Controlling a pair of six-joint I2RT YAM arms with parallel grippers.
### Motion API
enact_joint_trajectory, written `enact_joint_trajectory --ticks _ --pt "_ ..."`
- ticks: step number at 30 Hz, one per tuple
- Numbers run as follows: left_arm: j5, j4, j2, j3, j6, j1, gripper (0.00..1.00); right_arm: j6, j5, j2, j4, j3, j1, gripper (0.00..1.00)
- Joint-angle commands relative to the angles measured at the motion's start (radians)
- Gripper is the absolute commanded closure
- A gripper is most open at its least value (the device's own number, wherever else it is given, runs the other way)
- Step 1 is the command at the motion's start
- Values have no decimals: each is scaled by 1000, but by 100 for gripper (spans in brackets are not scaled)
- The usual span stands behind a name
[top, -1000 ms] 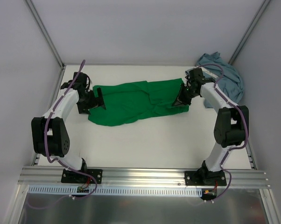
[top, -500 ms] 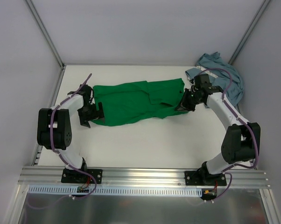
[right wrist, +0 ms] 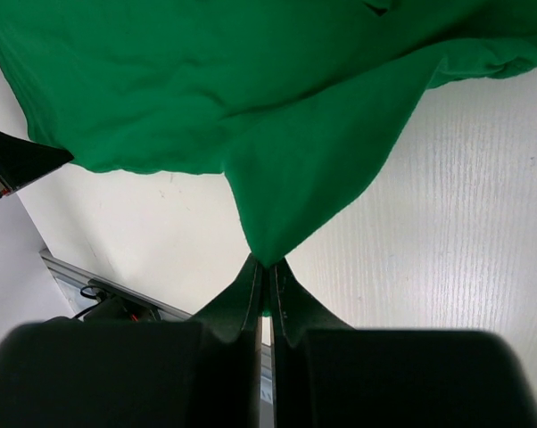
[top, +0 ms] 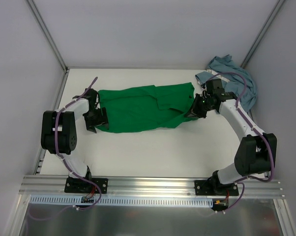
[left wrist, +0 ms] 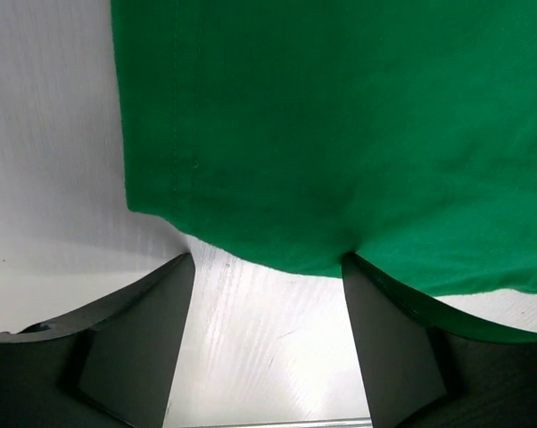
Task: Fold and stack the t-shirts
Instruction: Grap the side of the flattened tshirt closest away from the robot with both arms
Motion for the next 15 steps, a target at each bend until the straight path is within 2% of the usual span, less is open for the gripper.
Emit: enact_joint_trajectory --ticks 1,11,14,15 --pt "-19 31 40 38 -1 0 34 6 1 -54 -8 -10 -3 100" --pt "-20 85 42 44 0 0 60 4 -2 -61 -5 -25 -3 100" --pt "-15 97 30 42 0 -2 71 4 1 -64 -6 -26 -3 100" --pt "-12 100 21 41 0 -2 77 4 1 -64 -5 -26 -3 100"
